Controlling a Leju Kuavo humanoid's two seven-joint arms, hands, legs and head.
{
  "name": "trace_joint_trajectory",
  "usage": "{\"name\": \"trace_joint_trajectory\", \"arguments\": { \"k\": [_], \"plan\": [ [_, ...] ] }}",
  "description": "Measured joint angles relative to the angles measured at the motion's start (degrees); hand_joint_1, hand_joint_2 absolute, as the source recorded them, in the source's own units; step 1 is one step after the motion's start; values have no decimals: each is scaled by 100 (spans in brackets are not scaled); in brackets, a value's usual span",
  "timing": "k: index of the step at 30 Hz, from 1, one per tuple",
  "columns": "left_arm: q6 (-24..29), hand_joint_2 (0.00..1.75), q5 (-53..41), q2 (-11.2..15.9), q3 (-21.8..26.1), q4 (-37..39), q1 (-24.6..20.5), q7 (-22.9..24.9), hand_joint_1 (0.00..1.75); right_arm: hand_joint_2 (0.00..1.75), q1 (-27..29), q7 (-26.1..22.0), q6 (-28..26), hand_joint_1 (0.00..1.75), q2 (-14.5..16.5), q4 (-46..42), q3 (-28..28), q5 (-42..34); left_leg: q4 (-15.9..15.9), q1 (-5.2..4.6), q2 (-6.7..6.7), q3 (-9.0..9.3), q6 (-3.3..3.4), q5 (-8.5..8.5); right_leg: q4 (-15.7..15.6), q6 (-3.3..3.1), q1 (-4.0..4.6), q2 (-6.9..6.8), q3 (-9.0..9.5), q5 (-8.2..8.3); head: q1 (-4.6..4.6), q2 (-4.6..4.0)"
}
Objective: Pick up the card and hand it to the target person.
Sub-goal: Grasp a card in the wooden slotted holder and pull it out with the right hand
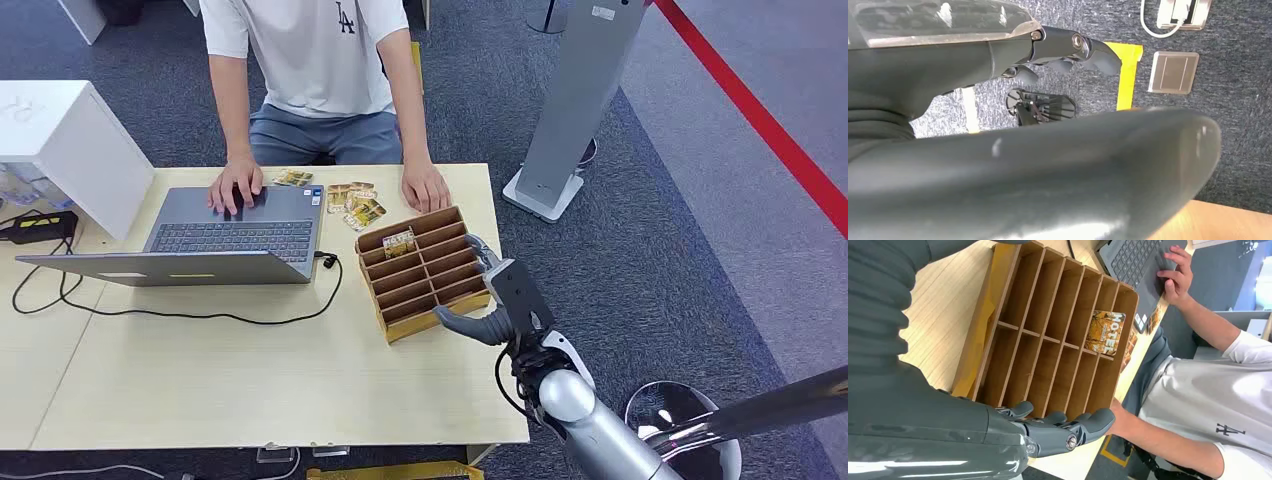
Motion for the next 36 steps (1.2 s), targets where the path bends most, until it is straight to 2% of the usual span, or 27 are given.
{"name": "trace_joint_trajectory", "arguments": {
  "k": [2,3,6,7,8,12,16,23,25,29,31,34,36],
  "plan": [
    [0,0,0,0,0,0,0,-1,0,175,-2,3,1,0,0,1,1,25,0,0,0,0,0,0,0,0,0,0,0,0,0,0],
    [-1,0,0,0,0,0,0,-1,0,175,-8,18,-8,25,0,1,3,79,0,0,0,0,0,0,0,0,0,0,0,0,0,0],
    [-12,0,0,0,0,0,0,-2,0,175,-65,219,-167,137,0,0,24,661,0,0,0,-1,0,0,0,0,0,0,0,0,-1,0],
    [-16,0,-1,0,0,0,-1,-3,0,175,-101,342,-250,152,0,-1,35,983,0,0,0,-1,0,0,0,0,0,0,1,0,-1,0],
    [-17,0,-1,0,0,0,-1,-5,0,175,-144,481,-327,157,1,-3,46,1315,0,0,0,-1,0,0,0,0,0,0,1,0,-1,0],
    [-32,0,-9,-1,-2,0,-3,-33,0,175,-362,1191,-474,152,26,-36,116,2962,0,0,0,-1,0,0,0,0,0,0,1,0,1,0],
    [-46,0,-48,-2,-2,0,-7,-35,0,175,-597,1700,-287,150,91,-53,241,4208,0,0,0,-1,0,1,1,0,0,0,1,0,-3,0],
    [-48,0,-118,-2,-4,0,-63,-16,0,175,-1039,1905,272,156,372,176,684,5154,-1,1,0,-5,-1,1,1,0,0,-1,0,0,-3,0],
    [-51,0,-136,-2,-5,0,-91,-16,0,175,-1150,1916,387,149,490,388,862,5305,-2,1,-1,-5,-1,1,2,0,1,-1,0,0,-2,0],
    [-65,0,-179,-2,-8,0,-141,3,0,175,-1314,1967,413,121,718,885,1194,5563,-2,1,-1,-6,-1,1,2,0,1,-2,0,0,-3,0],
    [-68,0,-199,-2,-10,0,-158,26,0,175,-1396,2026,393,90,799,1127,1327,5708,-1,1,-1,-6,-1,1,2,0,1,-2,0,0,-3,0],
    [-68,0,-218,-2,-11,0,-177,51,0,175,-1486,2108,380,53,897,1447,1480,5876,-1,1,-1,-7,-1,1,2,0,0,-2,-1,0,5,0],
    [-68,0,-225,-2,-11,0,-183,65,0,175,-1550,2149,379,47,945,1631,1547,5932,-1,1,-1,-7,-1,1,2,0,0,-2,-1,0,4,0]
  ]
}}
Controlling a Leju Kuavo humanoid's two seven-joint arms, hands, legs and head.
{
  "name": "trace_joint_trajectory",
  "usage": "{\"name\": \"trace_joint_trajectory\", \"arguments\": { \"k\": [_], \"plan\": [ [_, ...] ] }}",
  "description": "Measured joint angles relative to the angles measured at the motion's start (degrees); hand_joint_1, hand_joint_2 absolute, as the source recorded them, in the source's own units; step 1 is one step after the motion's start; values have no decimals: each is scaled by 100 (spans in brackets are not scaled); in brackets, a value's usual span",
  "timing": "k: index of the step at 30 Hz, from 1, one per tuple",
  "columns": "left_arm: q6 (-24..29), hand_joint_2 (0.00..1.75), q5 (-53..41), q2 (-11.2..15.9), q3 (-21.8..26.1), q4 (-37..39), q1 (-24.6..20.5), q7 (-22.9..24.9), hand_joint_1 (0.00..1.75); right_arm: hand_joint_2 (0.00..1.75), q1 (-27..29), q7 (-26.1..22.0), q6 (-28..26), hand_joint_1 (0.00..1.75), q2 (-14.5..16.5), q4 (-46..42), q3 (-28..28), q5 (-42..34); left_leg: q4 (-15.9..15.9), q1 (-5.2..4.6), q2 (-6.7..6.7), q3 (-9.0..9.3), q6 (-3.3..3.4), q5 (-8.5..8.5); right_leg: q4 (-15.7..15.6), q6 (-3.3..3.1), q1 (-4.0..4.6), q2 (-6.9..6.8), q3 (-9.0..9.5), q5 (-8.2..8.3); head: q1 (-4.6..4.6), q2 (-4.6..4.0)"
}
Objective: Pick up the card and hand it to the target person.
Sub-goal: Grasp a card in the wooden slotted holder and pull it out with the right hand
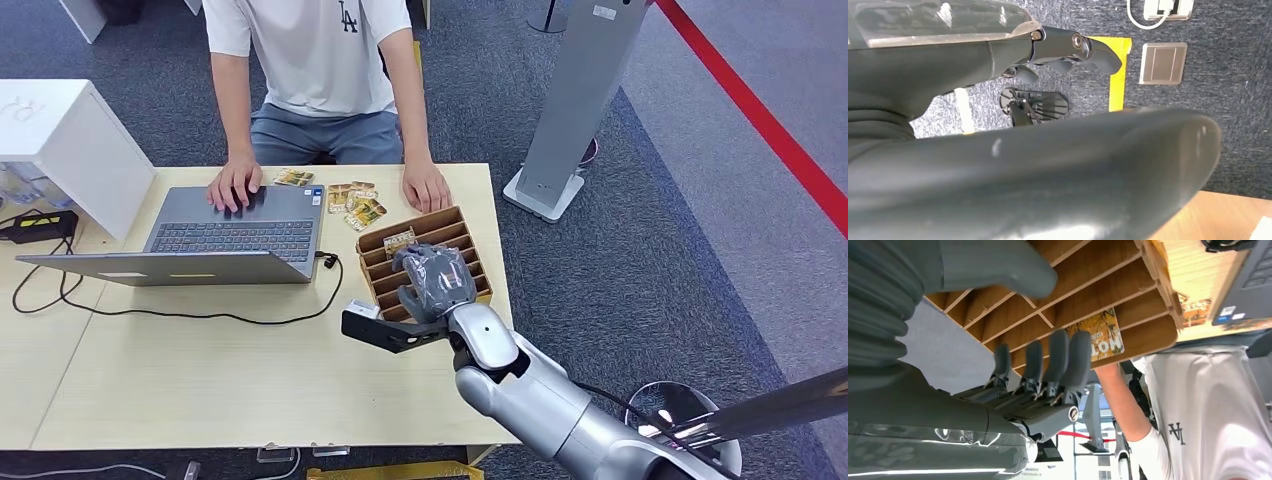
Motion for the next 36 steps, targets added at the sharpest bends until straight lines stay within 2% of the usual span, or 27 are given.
{"name": "trace_joint_trajectory", "arguments": {
  "k": [4,14,25,28,29,36],
  "plan": [
    [3,0,-9,0,-3,0,-5,6,0,175,-142,62,-79,34,63,324,81,58,0,0,0,1,0,0,0,0,0,0,-1,0,-2,0],
    [41,0,-13,0,-7,0,-7,6,0,175,-564,263,-448,31,85,635,151,108,1,0,1,3,0,0,0,0,0,1,-1,0,-5,0],
    [42,0,-50,-1,-13,0,-48,35,0,175,-970,268,-428,61,132,749,164,114,1,0,1,2,0,1,0,0,0,2,-1,0,-3,0],
    [39,0,-66,-4,-16,0,-68,44,0,175,-1034,215,-419,89,195,877,191,83,1,0,1,2,0,1,0,0,0,1,-1,0,-8,0],
    [37,0,-68,-5,-17,0,-70,44,0,175,-1046,197,-420,93,220,926,201,69,1,0,1,2,0,0,0,0,0,1,-1,0,-8,0],
    [35,0,-70,-7,-20,0,-69,68,0,175,-1058,73,-426,60,416,1312,286,-22,0,0,1,1,0,0,0,0,0,2,-2,0,-3,0]
  ]
}}
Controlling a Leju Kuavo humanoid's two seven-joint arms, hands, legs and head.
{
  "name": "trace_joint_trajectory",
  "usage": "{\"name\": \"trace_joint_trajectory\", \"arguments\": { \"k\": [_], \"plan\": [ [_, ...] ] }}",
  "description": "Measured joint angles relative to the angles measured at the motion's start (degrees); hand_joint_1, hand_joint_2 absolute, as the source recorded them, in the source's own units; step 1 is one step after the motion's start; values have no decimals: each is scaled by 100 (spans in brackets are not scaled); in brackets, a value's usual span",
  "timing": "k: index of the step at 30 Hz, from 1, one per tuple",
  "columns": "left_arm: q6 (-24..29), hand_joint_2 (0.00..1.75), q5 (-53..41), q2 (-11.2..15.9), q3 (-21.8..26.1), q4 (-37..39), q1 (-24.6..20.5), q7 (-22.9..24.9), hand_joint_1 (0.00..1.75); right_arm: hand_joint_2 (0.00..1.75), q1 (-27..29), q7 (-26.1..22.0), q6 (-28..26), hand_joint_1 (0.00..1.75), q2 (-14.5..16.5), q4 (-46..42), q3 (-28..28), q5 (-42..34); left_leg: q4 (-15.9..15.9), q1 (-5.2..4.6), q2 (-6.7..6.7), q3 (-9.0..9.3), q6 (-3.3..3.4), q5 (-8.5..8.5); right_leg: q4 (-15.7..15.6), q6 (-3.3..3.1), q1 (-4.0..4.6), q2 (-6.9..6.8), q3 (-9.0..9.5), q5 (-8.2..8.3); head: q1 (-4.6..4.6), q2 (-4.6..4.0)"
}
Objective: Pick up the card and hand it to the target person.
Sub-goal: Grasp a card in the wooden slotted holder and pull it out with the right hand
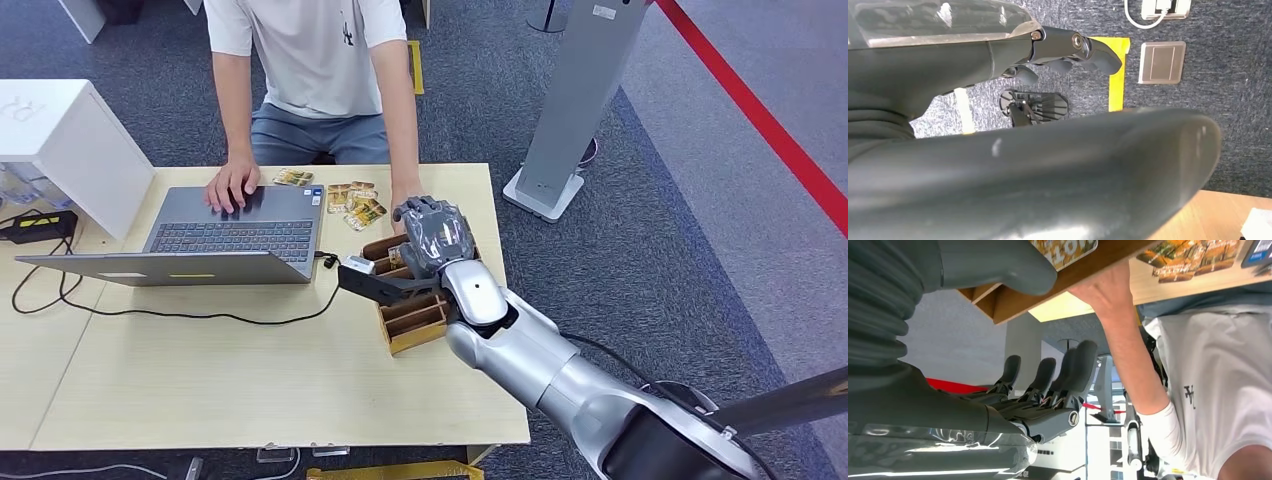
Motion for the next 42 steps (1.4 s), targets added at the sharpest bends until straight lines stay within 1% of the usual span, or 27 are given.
{"name": "trace_joint_trajectory", "arguments": {
  "k": [4,6,9,14,18,23,26,29,31,36,38,40,42],
  "plan": [
    [-2,0,2,0,0,0,1,4,0,175,5,-62,-11,48,108,184,50,-29,0,0,0,0,0,0,0,0,0,0,0,0,1,0],
    [-4,0,2,0,0,0,1,4,0,175,5,-91,-28,45,162,274,72,-44,0,0,0,1,0,0,0,0,0,0,0,0,-1,0],
    [-14,0,2,-1,0,0,1,3,0,175,5,-131,-75,51,236,415,115,-83,0,0,0,1,0,0,0,0,0,0,0,0,-3,0],
    [-20,0,27,-2,0,0,1,4,0,175,1,-158,-141,68,317,584,184,-121,0,0,0,1,0,0,0,0,0,0,0,0,-1,0],
    [-18,0,43,0,0,0,3,2,0,175,-3,-159,-177,73,348,661,215,-141,0,0,0,1,0,0,0,0,0,0,0,0,0,0],
    [-17,0,52,-1,0,0,5,-9,0,175,-21,-157,-191,71,365,694,257,-146,0,0,0,1,0,0,0,0,0,0,0,0,0,0],
    [-17,0,52,-2,0,0,5,-14,0,175,-28,-157,-206,78,368,695,281,-139,0,0,0,1,0,0,0,0,0,0,0,0,-3,0],
    [-17,0,52,-1,0,0,5,-14,0,175,-32,-156,-228,81,368,697,298,-121,0,0,0,1,0,0,0,0,0,0,0,0,-3,0],
    [-17,0,52,-2,0,0,4,-14,0,175,-34,-156,-246,88,368,704,312,-117,0,0,0,1,0,0,0,0,0,0,0,0,-2,0],
    [-17,0,49,-2,0,0,3,-13,0,175,-36,-156,-266,97,368,740,338,-118,0,0,0,2,0,0,0,0,0,0,0,0,1,0],
    [-17,0,46,-1,0,0,3,-14,0,175,-35,-151,-266,96,367,758,342,-131,0,0,0,2,0,0,0,0,0,0,0,0,0,0],
    [-17,0,40,0,0,0,3,-14,0,175,-35,-137,-267,88,365,784,342,-149,0,0,1,2,0,0,0,0,0,0,-1,0,-1,0],
    [-17,0,36,0,0,0,2,-14,0,175,-35,-119,-270,85,361,820,342,-156,0,0,1,2,0,0,0,0,0,0,-1,0,-2,0]
  ]
}}
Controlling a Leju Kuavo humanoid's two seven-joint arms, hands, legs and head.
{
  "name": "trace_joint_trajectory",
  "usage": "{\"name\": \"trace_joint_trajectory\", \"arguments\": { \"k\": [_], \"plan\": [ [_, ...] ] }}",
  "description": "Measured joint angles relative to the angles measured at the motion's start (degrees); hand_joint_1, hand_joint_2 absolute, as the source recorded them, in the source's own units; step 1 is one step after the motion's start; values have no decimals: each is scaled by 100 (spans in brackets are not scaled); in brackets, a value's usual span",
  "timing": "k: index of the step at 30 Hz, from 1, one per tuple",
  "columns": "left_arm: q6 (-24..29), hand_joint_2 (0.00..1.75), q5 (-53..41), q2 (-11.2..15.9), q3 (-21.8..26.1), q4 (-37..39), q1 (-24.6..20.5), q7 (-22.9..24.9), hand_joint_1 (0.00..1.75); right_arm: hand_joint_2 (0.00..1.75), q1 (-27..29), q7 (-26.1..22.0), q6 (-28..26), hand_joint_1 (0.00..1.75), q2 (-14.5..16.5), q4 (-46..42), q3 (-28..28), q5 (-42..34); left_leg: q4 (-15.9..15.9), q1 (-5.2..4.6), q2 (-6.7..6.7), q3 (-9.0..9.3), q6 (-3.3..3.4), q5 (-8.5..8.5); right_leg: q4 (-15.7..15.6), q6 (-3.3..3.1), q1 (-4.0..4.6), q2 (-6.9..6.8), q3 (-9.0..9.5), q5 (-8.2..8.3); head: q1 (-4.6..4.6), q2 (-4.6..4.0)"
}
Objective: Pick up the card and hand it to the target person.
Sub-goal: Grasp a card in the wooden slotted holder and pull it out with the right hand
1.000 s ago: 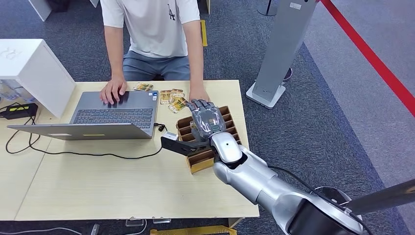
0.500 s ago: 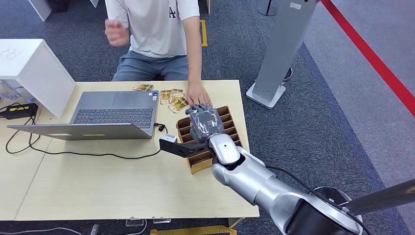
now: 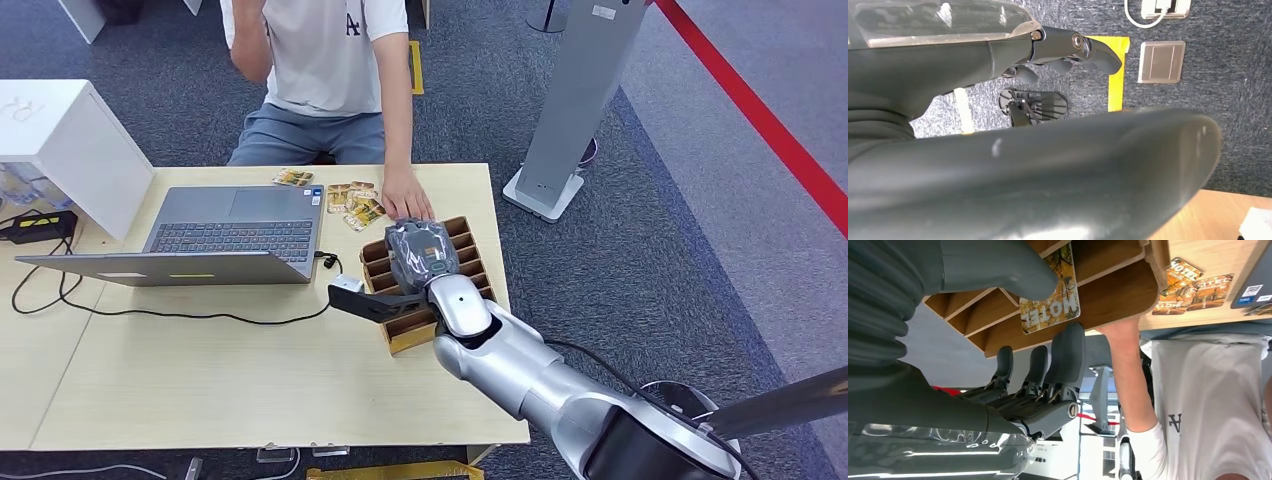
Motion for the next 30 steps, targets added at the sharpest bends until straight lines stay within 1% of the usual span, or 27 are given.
{"name": "trace_joint_trajectory", "arguments": {
  "k": [2,6,12,13,16,17,20,23,26,30],
  "plan": [
    [0,0,-8,0,0,0,-1,1,0,175,0,22,-7,86,-7,45,0,-2,0,0,0,0,0,0,0,0,0,0,0,0,0,0],
    [1,0,-36,-2,0,0,-3,2,0,175,-1,44,-22,79,-34,153,-2,-25,0,0,0,0,0,0,0,0,0,0,0,0,2,0],
    [1,0,-54,-2,0,0,-6,2,0,175,-26,44,-84,81,-62,270,-8,-53,0,0,0,3,0,0,0,0,0,0,1,0,0,0],
    [1,0,-55,-2,0,0,-6,2,0,175,-32,44,-95,84,-64,285,-10,-56,0,0,0,3,0,0,0,0,0,0,1,0,-1,0],
    [1,0,-55,-2,0,0,-6,2,0,175,-53,48,-119,105,-80,320,-18,-68,0,0,0,3,0,0,0,0,0,0,2,0,-1,0],
    [1,0,-55,-2,0,0,-6,2,0,175,-64,51,-122,108,-86,327,-21,-71,0,0,0,4,0,0,0,0,0,0,2,0,0,0],
    [0,0,-55,-2,0,0,-6,2,0,175,-98,69,-127,106,-105,339,-31,-75,1,0,0,4,0,0,0,0,0,0,2,0,4,0],
    [0,0,-55,-2,-1,0,-7,2,0,175,-109,90,-132,106,-118,340,-40,-75,1,0,0,4,0,0,0,0,0,0,2,0,4,0],
    [0,0,-60,-2,-17,0,-8,2,0,175,-120,109,-133,100,-142,340,-46,-75,1,0,0,4,0,0,-1,0,0,0,2,0,-1,0],
    [0,0,-68,-1,-82,0,-13,4,0,175,-123,135,-129,72,-179,339,-48,-74,1,0,0,5,0,0,-1,0,0,0,3,0,1,0]
  ]
}}
